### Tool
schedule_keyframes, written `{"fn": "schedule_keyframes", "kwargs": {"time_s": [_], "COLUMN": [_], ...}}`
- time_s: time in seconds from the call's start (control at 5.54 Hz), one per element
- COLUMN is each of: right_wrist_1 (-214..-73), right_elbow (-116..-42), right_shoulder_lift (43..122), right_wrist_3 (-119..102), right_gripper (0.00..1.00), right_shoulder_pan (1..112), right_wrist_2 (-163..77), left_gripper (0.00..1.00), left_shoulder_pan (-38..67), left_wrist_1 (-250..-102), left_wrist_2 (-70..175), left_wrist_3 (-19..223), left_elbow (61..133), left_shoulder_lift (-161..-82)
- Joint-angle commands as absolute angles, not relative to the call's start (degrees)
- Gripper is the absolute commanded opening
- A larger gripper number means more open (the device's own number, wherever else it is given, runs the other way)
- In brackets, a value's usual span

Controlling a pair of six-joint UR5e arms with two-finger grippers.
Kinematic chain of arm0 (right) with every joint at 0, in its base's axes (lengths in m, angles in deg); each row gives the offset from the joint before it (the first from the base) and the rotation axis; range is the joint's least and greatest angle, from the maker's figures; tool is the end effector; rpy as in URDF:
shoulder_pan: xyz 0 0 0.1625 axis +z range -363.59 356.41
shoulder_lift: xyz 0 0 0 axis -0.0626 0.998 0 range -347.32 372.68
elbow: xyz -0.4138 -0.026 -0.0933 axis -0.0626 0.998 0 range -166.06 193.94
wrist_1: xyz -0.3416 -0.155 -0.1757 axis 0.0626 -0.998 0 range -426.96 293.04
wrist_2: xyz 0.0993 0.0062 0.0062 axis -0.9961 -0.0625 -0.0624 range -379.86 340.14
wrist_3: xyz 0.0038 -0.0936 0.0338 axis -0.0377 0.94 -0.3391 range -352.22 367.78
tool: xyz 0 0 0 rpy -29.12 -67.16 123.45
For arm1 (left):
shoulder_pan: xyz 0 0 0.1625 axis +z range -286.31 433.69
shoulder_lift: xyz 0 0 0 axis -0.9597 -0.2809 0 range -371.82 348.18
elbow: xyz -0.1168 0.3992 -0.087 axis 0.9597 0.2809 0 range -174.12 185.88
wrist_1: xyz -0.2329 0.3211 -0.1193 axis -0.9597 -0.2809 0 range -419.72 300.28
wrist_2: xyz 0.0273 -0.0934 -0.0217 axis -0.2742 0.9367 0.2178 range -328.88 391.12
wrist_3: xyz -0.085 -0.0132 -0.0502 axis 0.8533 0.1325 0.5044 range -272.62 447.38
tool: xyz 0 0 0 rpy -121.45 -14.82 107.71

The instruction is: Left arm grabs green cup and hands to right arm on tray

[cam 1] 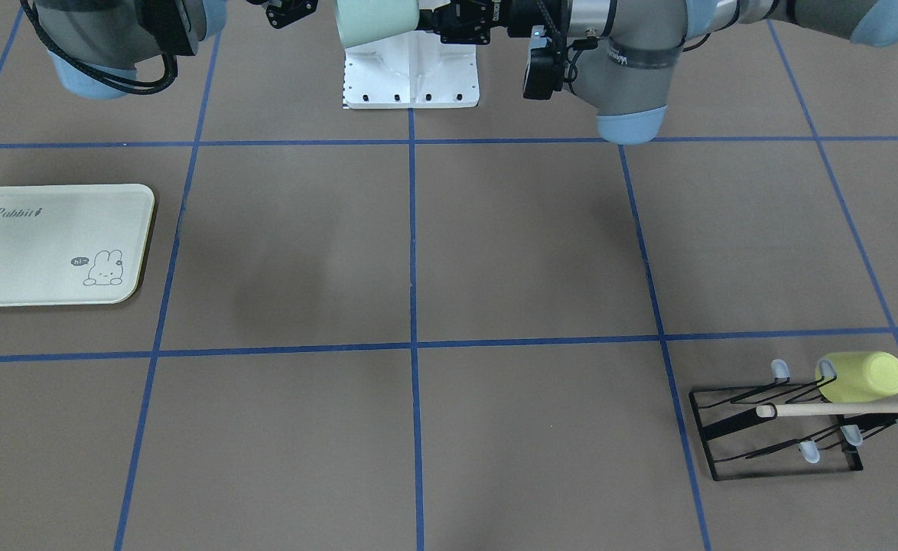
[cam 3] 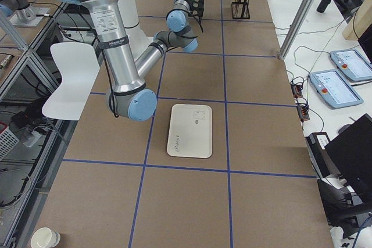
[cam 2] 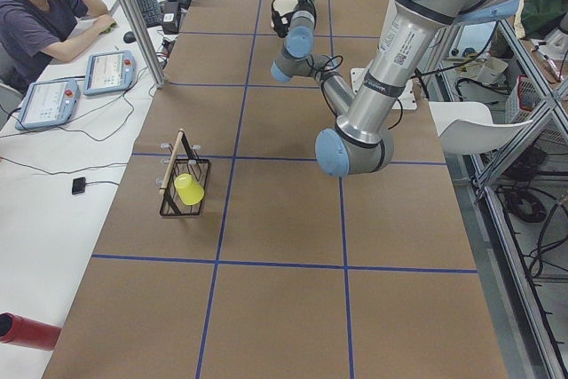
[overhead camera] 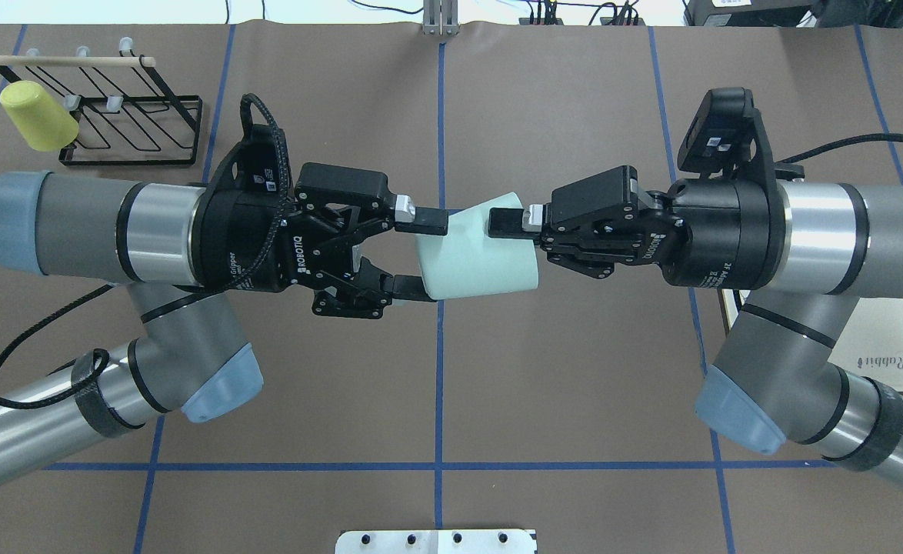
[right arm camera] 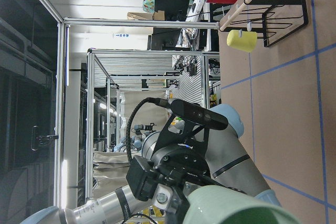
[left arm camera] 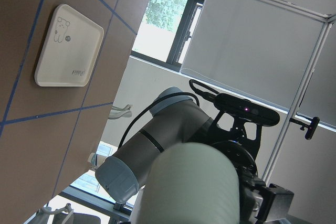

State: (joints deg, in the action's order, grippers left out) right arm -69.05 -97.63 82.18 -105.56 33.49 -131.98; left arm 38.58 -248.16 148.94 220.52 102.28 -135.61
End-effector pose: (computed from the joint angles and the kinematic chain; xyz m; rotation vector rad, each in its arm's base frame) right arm -0.2985 -0.3458 0.1621 0.0641 -2.2112 0.1451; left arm 0.3750 -0.3697 0.1306 -0.3738 2.2683 -0.1054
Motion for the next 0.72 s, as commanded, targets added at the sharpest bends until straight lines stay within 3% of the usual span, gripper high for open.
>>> {"fn": "schedule_keyframes", "kwargs": {"time_s": [0.0, 0.54], "right_wrist_1": [-69.2, -76.2], "right_elbow": [-97.7, -98.0], "right_shoulder_lift": [82.6, 84.3], "right_wrist_3": [-105.5, -105.6], "right_gripper": [0.0, 0.0], "right_shoulder_pan": [33.8, 42.0], "right_wrist_2": [-132.0, -140.6], "left_gripper": [1.0, 1.0], "left_shoulder_pan": [37.8, 37.4], "left_wrist_1": [-248.2, -248.1], "left_wrist_2": [149.0, 149.3], "left_wrist_3": [218.4, 216.7], "left_elbow": [102.0, 101.0], "left_shoulder_lift": [-135.5, -134.3]}}
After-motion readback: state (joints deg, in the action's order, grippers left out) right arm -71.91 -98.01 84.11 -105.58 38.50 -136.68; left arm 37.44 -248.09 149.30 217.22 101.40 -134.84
